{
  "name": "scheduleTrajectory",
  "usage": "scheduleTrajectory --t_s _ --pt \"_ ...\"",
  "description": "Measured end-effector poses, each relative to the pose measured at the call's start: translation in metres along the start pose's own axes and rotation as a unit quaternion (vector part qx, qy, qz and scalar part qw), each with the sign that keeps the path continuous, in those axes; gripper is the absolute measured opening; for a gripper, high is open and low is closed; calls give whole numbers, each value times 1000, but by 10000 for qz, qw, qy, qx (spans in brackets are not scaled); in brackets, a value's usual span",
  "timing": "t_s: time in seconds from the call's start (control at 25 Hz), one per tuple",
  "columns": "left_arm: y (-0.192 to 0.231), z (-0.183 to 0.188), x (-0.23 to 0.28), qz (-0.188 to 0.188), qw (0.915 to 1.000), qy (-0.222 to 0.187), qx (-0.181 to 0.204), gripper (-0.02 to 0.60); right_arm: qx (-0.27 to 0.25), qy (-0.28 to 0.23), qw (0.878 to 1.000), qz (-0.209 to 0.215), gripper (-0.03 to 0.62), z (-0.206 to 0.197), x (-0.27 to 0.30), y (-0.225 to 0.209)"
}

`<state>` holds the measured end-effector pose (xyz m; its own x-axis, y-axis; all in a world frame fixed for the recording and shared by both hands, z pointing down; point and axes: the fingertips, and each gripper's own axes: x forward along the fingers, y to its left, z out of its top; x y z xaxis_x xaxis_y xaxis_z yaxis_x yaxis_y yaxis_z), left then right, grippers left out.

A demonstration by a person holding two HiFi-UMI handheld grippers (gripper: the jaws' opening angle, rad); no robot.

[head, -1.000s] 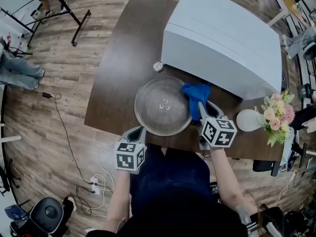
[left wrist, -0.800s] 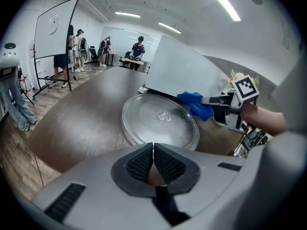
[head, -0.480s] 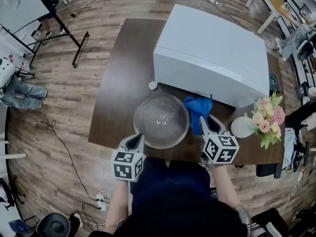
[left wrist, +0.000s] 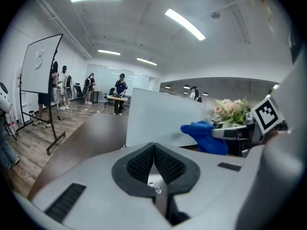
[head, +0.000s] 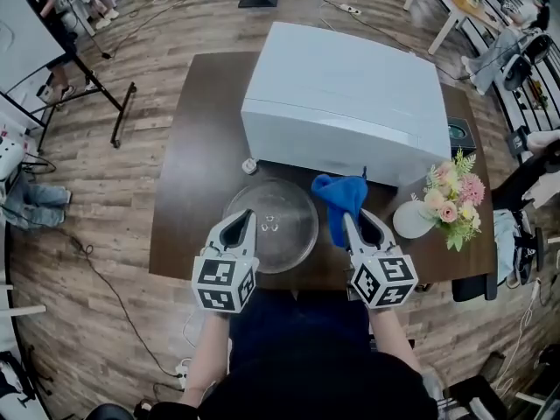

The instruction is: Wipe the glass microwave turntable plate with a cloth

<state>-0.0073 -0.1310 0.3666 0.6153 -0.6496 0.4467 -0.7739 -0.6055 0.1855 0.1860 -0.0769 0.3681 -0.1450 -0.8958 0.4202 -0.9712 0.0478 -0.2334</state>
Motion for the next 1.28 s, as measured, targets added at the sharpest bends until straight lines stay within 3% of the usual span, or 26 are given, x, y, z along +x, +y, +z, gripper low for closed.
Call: scheduleTrajectory --t_s 0.36,1.28 --pt "-13 14 -12 -230 9963 -791 254 3 -487 -721 9955 -381 72 10 -21 0" --pt "7 1 -25 336 9969 -681 209 3 -519 -638 9956 -456 70 7 -19 -5"
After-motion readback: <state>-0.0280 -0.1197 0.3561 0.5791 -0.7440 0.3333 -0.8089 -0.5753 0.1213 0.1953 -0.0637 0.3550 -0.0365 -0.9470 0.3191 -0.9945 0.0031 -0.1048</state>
